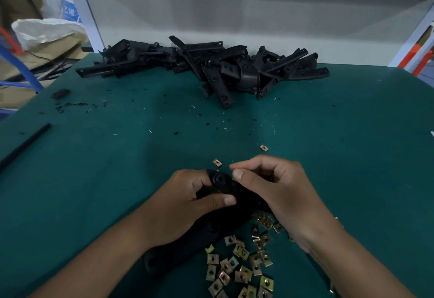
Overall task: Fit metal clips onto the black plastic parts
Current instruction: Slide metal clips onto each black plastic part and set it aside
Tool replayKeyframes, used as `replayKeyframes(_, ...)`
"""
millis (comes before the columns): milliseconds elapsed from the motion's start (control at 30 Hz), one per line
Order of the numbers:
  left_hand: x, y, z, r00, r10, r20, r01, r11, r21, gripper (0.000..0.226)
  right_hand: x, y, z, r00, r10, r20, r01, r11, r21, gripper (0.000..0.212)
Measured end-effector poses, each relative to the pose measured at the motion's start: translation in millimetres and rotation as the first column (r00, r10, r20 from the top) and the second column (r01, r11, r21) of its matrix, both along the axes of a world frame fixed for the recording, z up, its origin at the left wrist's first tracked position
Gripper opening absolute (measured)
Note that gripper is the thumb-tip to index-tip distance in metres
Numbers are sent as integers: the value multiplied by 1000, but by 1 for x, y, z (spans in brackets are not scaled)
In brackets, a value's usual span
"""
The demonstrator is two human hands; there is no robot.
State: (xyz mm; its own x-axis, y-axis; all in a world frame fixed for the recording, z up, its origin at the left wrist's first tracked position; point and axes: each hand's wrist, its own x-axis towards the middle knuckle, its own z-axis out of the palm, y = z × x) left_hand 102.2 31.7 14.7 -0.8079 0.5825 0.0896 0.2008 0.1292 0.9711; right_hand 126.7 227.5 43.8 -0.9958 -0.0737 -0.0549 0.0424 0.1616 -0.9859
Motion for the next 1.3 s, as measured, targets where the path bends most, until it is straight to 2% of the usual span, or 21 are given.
replayKeyframes(67,-1,-2,2,997,7,-80,-11,999,-44,14,-1,-1,-1,1000,21,10,-21,1000,-11,7)
replayKeyframes(133,-3,-4,5,986,7,-168,-20,997,-78,8,-2,2,1,998,68,2,-68,998,-3,15)
replayKeyframes(233,-4,-7,13,953,-65,-297,17,987,-159,4,-3,8,5,988,157,9,-157,987,14,18)
replayKeyframes(400,-9,-22,15,906,-168,-388,5,922,-388,18,-4,10,7,951,304,46,-305,952,22,19)
replayKeyframes(533,-10,-26,11,885,-76,-460,-116,920,-375,52,0,2,0,984,168,-52,-167,985,38,22)
replayKeyframes(633,-8,-20,9,862,2,-507,-198,922,-333,33,4,-7,-6,995,38,-88,-36,999,18,26)
replayKeyframes(733,-3,-12,12,824,75,-561,-274,920,-280,18,4,-10,-7,991,-12,-133,13,1000,8,25)
replayKeyframes(900,3,-7,17,900,233,-368,-296,947,-124,29,3,-6,-4,959,94,-268,-64,991,118,15)
replayKeyframes(1067,4,-5,19,912,274,-304,-296,955,-26,38,1,1,-5,936,200,-291,-121,956,269,38)
replayKeyframes(1100,4,-5,19,910,289,-297,-301,954,7,37,1,1,-6,941,206,-270,-133,954,268,44)
replayKeyframes(1200,4,-3,19,904,342,-257,-323,940,113,25,-1,2,-5,971,119,-208,-97,989,113,57)
replayKeyframes(1300,3,-2,19,911,386,-148,-353,912,208,23,-6,7,-4,981,50,-186,-38,997,68,49)
